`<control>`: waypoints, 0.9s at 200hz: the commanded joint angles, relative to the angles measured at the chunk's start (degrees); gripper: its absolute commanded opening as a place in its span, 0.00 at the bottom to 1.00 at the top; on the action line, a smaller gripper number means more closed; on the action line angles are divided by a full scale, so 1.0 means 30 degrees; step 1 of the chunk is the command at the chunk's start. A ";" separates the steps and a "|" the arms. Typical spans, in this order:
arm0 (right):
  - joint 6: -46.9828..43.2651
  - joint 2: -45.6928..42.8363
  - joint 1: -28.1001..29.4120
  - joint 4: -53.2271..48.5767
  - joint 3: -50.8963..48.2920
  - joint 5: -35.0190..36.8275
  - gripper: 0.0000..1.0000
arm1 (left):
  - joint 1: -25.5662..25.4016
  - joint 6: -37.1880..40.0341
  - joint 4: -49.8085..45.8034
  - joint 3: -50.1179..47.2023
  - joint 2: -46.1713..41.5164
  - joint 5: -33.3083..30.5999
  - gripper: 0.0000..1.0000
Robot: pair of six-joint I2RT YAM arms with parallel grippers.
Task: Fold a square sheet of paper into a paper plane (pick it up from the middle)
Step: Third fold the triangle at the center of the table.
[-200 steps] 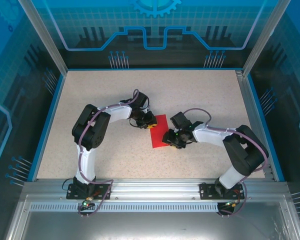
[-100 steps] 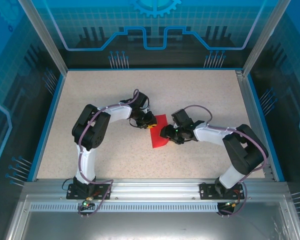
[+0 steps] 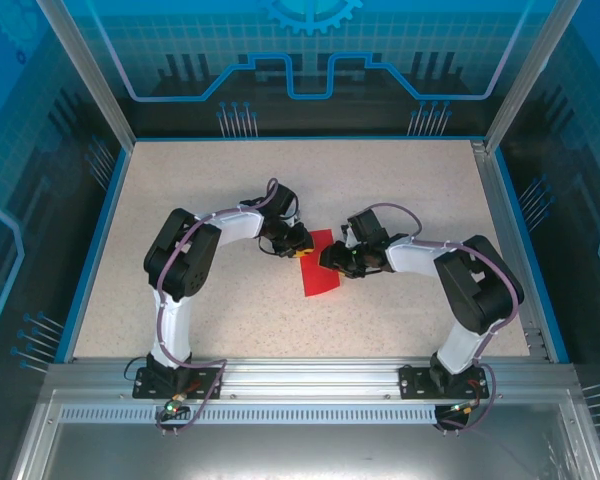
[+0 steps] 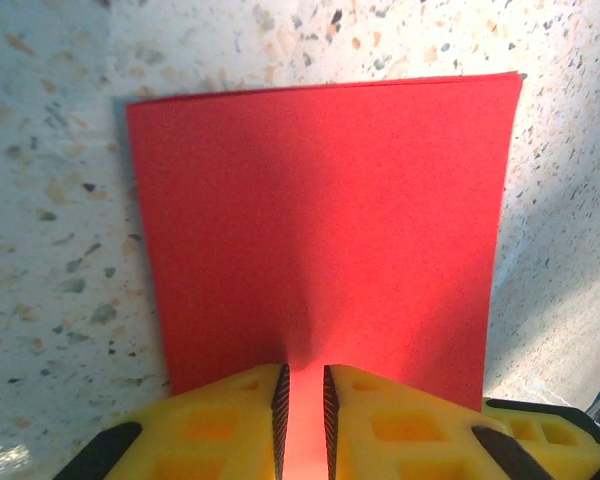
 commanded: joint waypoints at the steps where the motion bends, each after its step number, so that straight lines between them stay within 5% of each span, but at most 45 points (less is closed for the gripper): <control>1: -0.0211 -0.0647 -0.0208 -0.0007 -0.0121 -0.0434 0.45 | 0.0015 0.0430 -0.0864 0.0161 0.0329 -0.0184 0.21; 88: -0.0555 0.0886 -0.1351 0.0604 -0.0022 -0.2410 0.17 | 0.0009 0.1748 -0.0400 0.0393 -0.0002 0.0660 0.21; 180: 0.3277 0.0526 -0.0796 0.3283 -0.1483 -0.1487 0.06 | 0.0025 0.3751 -0.0636 0.1558 -0.0993 0.0418 0.28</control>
